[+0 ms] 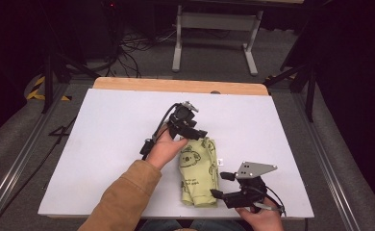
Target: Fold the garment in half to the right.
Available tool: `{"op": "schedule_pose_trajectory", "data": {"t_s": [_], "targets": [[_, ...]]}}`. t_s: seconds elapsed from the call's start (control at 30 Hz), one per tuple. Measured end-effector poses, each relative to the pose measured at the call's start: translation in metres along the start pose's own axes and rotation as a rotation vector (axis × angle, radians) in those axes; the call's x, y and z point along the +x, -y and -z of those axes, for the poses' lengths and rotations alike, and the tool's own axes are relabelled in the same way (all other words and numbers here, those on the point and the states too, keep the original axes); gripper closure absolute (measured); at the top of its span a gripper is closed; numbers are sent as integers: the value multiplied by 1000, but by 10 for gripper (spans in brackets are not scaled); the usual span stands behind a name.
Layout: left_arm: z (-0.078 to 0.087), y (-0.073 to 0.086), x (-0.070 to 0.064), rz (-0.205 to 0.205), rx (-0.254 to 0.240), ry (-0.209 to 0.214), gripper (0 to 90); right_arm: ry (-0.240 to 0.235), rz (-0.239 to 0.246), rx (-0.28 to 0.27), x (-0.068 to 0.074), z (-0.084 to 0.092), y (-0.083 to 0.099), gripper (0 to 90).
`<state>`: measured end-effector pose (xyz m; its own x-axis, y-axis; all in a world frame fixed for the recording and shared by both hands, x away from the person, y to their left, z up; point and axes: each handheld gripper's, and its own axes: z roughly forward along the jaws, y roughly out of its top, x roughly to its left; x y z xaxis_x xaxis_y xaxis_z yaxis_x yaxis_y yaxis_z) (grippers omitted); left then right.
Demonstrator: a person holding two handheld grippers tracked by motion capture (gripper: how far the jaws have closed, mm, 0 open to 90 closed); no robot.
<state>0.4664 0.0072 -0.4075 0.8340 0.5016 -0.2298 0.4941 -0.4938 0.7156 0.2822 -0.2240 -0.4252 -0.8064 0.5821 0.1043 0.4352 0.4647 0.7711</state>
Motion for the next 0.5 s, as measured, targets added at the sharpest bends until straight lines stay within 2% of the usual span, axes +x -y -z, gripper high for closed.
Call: {"op": "schedule_pose_trajectory", "data": {"t_s": [0.13,0.23,0.3,0.37,0.5], "targets": [[13,6,0,-22,-35,8,240,12,16,-16,-3,3,-9,284],[22,10,-1,-34,-50,22,110,16,34,-22,-6,3,-14,282],[29,13,-3,-52,-59,8,43,20,43,-22,-8,2,-17,281],[36,17,-5,-65,-74,-12,13,21,43,-29,-11,1,-19,279],[53,28,-7,-81,-108,-9,4,22,52,-45,-17,-1,-25,271]]}}
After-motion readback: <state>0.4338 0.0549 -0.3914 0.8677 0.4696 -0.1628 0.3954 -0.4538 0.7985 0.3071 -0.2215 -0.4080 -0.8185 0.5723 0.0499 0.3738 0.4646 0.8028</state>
